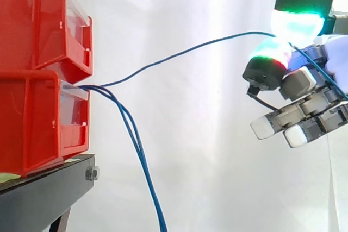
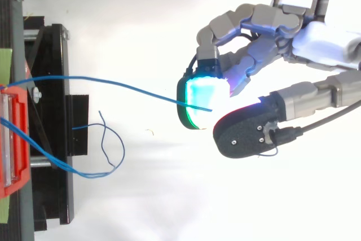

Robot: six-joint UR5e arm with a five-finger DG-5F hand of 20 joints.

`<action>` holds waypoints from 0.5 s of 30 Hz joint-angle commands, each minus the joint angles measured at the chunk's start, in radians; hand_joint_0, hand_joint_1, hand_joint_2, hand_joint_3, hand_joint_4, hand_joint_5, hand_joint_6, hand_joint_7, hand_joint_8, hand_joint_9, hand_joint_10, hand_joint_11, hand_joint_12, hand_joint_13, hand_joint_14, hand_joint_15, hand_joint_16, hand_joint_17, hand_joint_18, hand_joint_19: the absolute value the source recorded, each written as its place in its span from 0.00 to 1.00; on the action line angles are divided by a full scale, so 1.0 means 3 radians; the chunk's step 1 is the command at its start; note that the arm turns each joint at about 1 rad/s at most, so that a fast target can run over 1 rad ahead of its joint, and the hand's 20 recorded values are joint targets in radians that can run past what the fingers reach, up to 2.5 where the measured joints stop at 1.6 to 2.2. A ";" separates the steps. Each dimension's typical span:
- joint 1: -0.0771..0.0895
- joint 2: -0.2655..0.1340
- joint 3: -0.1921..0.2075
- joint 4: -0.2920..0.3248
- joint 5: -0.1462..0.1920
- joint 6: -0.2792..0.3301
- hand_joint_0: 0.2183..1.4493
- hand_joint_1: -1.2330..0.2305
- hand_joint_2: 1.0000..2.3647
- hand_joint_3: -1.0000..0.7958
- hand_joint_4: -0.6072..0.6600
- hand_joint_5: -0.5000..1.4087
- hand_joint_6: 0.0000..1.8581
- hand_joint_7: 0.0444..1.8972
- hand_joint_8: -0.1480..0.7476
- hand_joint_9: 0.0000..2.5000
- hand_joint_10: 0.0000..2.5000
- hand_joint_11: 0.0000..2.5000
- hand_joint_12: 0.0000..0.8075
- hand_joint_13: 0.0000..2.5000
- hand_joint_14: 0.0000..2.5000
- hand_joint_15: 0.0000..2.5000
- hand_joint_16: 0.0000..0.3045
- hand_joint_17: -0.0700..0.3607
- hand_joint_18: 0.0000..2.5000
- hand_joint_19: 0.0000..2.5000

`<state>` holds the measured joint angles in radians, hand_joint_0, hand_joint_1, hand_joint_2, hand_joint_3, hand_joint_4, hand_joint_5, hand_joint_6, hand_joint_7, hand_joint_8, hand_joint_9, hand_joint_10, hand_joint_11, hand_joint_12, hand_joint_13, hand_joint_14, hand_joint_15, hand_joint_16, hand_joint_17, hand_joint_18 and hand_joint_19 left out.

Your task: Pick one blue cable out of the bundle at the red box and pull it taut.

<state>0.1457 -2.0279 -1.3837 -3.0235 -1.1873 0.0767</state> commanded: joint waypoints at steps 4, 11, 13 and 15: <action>0.0000 0.0000 0.0000 -0.0005 0.0000 0.0000 0.32 0.28 0.01 0.58 0.41 0.19 0.48 0.61 0.57 0.38 0.00 0.39 0.49 0.21 0.00 0.12 0.20 0.47 0.24 0.15; 0.0000 0.0000 0.0000 0.0000 0.0000 0.0000 0.33 0.28 0.01 0.58 0.41 0.19 0.48 0.61 0.57 0.38 0.01 0.38 0.49 0.21 0.00 0.12 0.20 0.47 0.24 0.15; 0.0000 0.0000 0.0000 0.0000 0.0000 0.0000 0.32 0.28 0.01 0.58 0.41 0.19 0.48 0.61 0.57 0.38 0.01 0.37 0.49 0.21 0.00 0.12 0.20 0.47 0.24 0.15; 0.0000 0.0000 0.0000 0.0000 0.0000 0.0000 0.32 0.28 0.01 0.58 0.41 0.19 0.48 0.62 0.57 0.37 0.01 0.38 0.49 0.21 0.00 0.12 0.20 0.47 0.24 0.15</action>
<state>0.1457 -2.0279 -1.3841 -3.0235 -1.1871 0.0767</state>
